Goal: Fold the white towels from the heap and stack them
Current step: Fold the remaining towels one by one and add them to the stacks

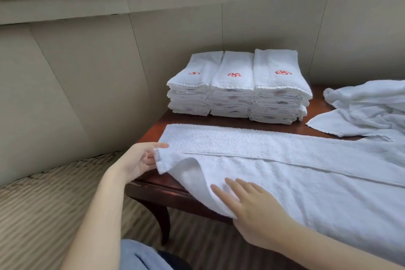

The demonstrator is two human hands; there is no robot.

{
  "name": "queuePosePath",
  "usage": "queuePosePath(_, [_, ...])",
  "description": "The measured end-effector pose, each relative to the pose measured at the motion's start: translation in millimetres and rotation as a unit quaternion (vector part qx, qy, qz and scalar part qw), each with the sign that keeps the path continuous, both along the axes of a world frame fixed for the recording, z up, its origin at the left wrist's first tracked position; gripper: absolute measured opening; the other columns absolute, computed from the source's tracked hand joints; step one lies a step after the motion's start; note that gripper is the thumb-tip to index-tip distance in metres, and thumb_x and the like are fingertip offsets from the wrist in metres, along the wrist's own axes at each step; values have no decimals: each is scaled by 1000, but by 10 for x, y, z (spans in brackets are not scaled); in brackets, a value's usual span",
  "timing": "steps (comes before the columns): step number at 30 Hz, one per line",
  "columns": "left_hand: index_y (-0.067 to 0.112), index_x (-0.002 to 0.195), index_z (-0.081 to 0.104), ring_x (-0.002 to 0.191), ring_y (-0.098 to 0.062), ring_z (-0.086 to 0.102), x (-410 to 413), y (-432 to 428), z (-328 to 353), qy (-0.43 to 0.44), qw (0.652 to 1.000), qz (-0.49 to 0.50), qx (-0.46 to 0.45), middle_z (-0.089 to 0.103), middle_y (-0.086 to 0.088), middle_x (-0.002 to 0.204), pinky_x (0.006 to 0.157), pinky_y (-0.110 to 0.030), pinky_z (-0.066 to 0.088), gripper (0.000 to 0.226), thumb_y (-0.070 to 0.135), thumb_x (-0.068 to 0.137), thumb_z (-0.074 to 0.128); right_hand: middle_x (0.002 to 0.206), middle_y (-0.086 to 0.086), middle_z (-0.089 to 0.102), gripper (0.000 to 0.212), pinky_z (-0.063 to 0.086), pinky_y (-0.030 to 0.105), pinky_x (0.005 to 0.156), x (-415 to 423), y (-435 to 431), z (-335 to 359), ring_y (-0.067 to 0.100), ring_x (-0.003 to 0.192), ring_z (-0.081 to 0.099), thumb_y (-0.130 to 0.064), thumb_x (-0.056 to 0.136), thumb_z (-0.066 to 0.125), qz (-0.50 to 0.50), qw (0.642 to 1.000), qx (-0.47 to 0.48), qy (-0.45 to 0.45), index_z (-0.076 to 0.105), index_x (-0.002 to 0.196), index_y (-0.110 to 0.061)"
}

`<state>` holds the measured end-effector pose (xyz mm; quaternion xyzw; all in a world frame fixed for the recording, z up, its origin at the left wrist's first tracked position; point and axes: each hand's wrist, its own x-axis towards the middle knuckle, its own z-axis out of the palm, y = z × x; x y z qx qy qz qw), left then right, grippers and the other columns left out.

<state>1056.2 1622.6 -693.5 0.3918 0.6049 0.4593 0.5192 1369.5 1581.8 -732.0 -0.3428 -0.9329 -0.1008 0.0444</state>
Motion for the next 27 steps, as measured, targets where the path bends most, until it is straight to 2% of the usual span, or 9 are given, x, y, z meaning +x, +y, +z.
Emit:
queuePosePath(3, [4,107,67,80,-19,68,53,56,-34,-16,1000,2,-4,71,-7,83,77,-28,52,40,-12,81,40,113,-3,56,44,45,35,69,43,145,133,24,97,58,-17,85,40,-84,991,-77,72,40,129,-24])
queuePosePath(5, [7,92,67,71,-15,65,108,97,-78,109,994,28,7,67,-2,74,69,-23,49,13,4,91,54,107,-3,58,29,42,34,66,139,313,232,25,94,57,-15,88,36,-154,975,-107,118,45,114,-25])
queuePosePath(7, [14,63,53,58,-18,49,115,172,-108,301,951,64,27,49,0,57,56,-27,36,30,24,91,59,101,0,63,20,43,31,65,265,511,346,24,89,58,-18,93,40,-196,958,-130,164,54,107,-23])
queuePosePath(9, [19,55,31,55,-18,29,124,258,-127,415,901,118,51,27,1,55,53,-31,21,44,28,88,58,98,2,64,15,41,30,63,355,675,440,23,81,53,-25,96,45,-212,947,-135,198,57,104,-22])
queuePosePath(12, [19,55,23,54,-19,24,193,416,-156,455,872,163,71,23,1,56,52,-33,17,47,26,89,55,92,2,59,8,39,32,59,371,918,469,26,78,51,-21,97,45,-230,955,-67,172,51,102,-20])
queuePosePath(17, [14,56,35,67,-27,43,344,622,-293,443,870,214,26,47,-7,63,54,-32,28,43,26,94,49,81,0,46,13,31,31,54,339,1287,398,29,71,49,-13,93,44,-253,957,3,141,35,87,-20])
queuePosePath(19, [11,65,48,82,-33,53,374,667,-316,444,864,236,-9,60,-14,83,68,-34,41,36,30,96,47,89,5,56,14,33,31,59,350,1378,255,30,80,56,-22,96,42,-263,958,-19,110,32,86,-18])
queuePosePath(22, [7,105,62,108,-36,56,448,720,-318,486,836,250,-54,62,-16,114,90,-41,43,33,33,99,42,97,7,63,30,34,32,62,387,1464,100,30,91,59,-43,100,34,-290,945,-54,139,36,85,-17])
queuePosePath(27, [3,122,53,115,-37,54,524,791,-330,519,805,274,-89,58,-19,123,94,-43,42,36,27,101,39,85,0,61,39,39,32,61,456,1525,123,24,79,55,-54,94,40,-283,939,-99,166,43,80,-18])
